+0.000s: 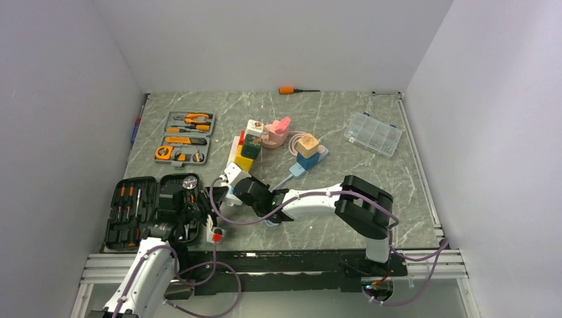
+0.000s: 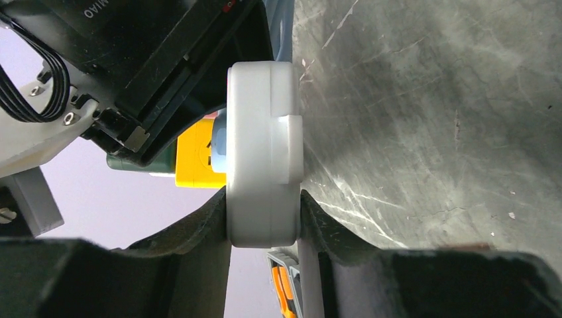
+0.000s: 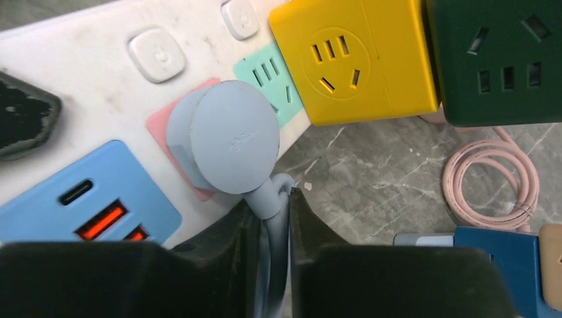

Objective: Pull the plug off the socket
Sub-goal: Remove the plug from the socket.

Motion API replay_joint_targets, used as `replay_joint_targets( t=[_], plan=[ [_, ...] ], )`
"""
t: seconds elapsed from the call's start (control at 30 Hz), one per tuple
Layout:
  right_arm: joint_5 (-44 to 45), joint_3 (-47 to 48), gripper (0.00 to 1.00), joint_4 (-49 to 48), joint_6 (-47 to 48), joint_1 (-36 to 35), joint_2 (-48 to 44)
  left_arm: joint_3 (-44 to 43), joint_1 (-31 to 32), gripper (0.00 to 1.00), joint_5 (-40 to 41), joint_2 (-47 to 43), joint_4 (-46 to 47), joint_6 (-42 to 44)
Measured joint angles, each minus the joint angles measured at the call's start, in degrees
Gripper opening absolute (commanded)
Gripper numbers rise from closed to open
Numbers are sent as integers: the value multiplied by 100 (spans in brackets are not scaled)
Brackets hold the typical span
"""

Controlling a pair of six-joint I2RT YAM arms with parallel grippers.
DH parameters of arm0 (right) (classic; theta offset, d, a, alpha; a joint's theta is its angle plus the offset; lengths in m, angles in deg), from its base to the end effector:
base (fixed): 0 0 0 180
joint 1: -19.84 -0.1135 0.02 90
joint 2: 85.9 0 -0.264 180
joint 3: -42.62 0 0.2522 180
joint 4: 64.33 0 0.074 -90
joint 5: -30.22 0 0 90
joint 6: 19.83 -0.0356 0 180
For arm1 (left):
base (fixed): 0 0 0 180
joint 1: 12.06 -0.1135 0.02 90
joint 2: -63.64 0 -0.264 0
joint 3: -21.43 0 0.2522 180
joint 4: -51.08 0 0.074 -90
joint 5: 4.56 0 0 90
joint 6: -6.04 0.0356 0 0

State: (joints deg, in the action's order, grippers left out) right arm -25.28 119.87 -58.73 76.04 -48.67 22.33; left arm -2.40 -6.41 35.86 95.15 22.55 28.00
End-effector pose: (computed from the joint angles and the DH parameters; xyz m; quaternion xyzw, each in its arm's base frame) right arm 0.1660 0.3665 0.1728 -0.4095 0.7602 -0.0032 0.5044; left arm 0.1199 -0.0391 0.1604 0.7908 0.2571 0.1044 0.5455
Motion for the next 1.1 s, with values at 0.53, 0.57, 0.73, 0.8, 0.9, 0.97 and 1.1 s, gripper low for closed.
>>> replay_joint_targets(
  t=[0.53,0.57,0.73,0.8,0.9,0.97,1.1],
  plan=[
    [184,-632,0,-793,-271,-149,-240,-179,37,0,-129,151,-505,660],
    [192,-643,0,-811,-310,-149,-243,-203,39,0,-129,175,-527,662],
    [245,-756,0,-890,-621,-120,-339,-293,44,0,-90,289,-592,662],
    [297,-839,0,-973,-778,-101,-442,-332,59,0,-68,332,-614,664],
    [660,-922,0,-1032,-1003,-20,-619,-339,57,0,61,363,-675,662],
    [863,-931,0,-1051,-1126,70,-734,-343,55,0,138,363,-678,664],
    [1019,-931,0,-1110,-1252,118,-804,-345,55,0,170,363,-671,664]
  ],
)
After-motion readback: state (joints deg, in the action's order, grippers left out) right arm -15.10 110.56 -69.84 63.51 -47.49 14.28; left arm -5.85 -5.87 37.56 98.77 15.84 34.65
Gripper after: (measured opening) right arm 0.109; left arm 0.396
